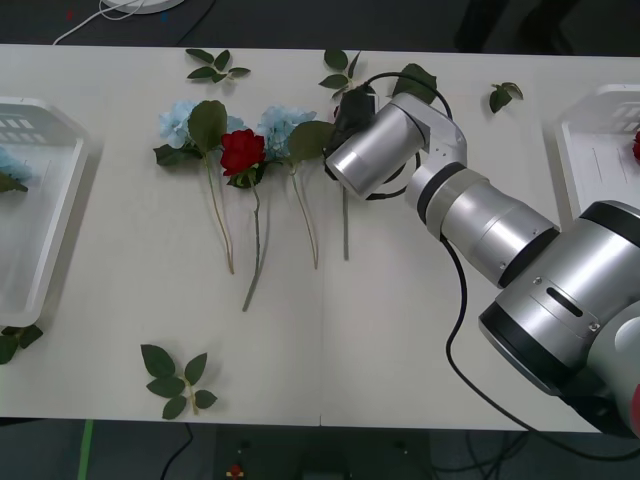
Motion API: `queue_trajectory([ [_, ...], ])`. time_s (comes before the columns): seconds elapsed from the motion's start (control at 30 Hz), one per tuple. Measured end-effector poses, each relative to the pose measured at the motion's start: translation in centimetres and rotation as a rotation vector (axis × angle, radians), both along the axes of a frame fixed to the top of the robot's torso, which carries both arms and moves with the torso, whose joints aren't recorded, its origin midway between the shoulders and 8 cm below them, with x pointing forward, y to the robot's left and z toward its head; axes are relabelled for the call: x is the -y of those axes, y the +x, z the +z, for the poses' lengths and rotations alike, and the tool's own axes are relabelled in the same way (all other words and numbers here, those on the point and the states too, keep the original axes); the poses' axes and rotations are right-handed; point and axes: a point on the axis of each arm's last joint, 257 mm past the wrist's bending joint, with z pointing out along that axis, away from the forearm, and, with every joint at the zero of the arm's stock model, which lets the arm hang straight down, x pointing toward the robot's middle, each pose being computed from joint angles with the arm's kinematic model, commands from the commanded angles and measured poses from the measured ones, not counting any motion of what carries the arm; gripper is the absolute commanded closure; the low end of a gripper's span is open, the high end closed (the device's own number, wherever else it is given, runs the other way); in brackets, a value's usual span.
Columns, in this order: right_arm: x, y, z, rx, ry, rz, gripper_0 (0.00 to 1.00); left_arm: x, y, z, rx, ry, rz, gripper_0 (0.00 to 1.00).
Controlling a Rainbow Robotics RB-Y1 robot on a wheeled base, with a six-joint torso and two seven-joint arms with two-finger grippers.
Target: Place the red flowers into the right box and the blue flowers into the left box. If a person shows an open palm, hand one flower to the person first, then continue sorting.
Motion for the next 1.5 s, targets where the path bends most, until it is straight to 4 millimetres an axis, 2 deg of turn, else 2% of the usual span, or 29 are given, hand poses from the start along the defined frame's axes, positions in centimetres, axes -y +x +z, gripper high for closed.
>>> queue_trajectory([
  [0.07,-0.5,0.0,-0.6,0.006,0.012,-0.012,0.00,-0.3,0.2,0.2,0.016,0.008,0.005,0.99],
  [0.1,-0.7,0.1,-0.9,0.011,0.007,-0.009,0.00,-0.4,0.2,0.2,0.022,0.013,0.007,0.87],
  [0.13,-0.7,0.1,-1.2,0.013,-0.002,-0.005,0.00,-0.5,0.3,0.2,0.024,0.016,0.007,0.50],
  [0.17,-0.6,0.1,-1.6,0.015,-0.013,-0.002,0.00,-0.5,0.3,0.2,0.024,0.020,0.006,0.18],
  [0.2,-0.7,0.1,-1.8,0.017,-0.021,0.002,0.00,-0.5,0.3,0.1,0.023,0.025,0.004,0.06],
  [0.23,-0.6,0.0,-2.1,0.016,-0.028,0.004,0.00,-0.4,0.4,0.1,0.021,0.033,-0.002,0.00],
  [0.5,-0.4,0.0,-2.4,0.018,-0.040,0.007,0.00,-0.6,1.1,0.9,-0.004,0.256,-0.169,0.00],
  [0.57,-0.4,-0.1,-2.5,0.019,-0.047,0.011,0.38,-0.4,1.2,0.8,-0.005,0.261,-0.174,0.00],
  [0.6,-0.4,-0.1,-2.5,0.020,-0.051,0.013,0.84,-0.2,1.3,0.7,-0.005,0.260,-0.179,0.00],
  [0.63,-0.4,-0.1,-2.5,0.020,-0.055,0.015,1.00,0.0,1.4,0.7,-0.004,0.258,-0.185,0.00],
  [0.9,-0.4,-0.1,-2.6,0.021,-0.067,0.021,1.00,2.8,2.9,2.6,0.065,0.220,-0.241,0.00],
  [1.07,-0.3,-0.2,-2.7,0.021,-0.068,0.020,1.00,6.6,2.6,3.5,0.046,0.123,-0.331,0.00],
  [1.17,-0.3,-0.2,-2.7,0.020,-0.068,0.019,1.00,8.9,3.1,5.5,0.060,0.073,-0.384,0.00],
  [1.33,-0.2,-0.2,-2.7,0.019,-0.069,0.018,1.00,13.2,4.5,10.0,0.107,-0.003,-0.476,0.00],
  [1.43,-0.3,-0.1,-2.7,0.023,-0.066,0.021,1.00,15.5,5.3,12.4,0.143,-0.123,-0.452,0.00],
  [1.5,-0.5,0.0,-2.6,0.029,-0.062,0.025,1.00,16.6,5.7,13.1,0.150,-0.230,-0.400,0.00],
])
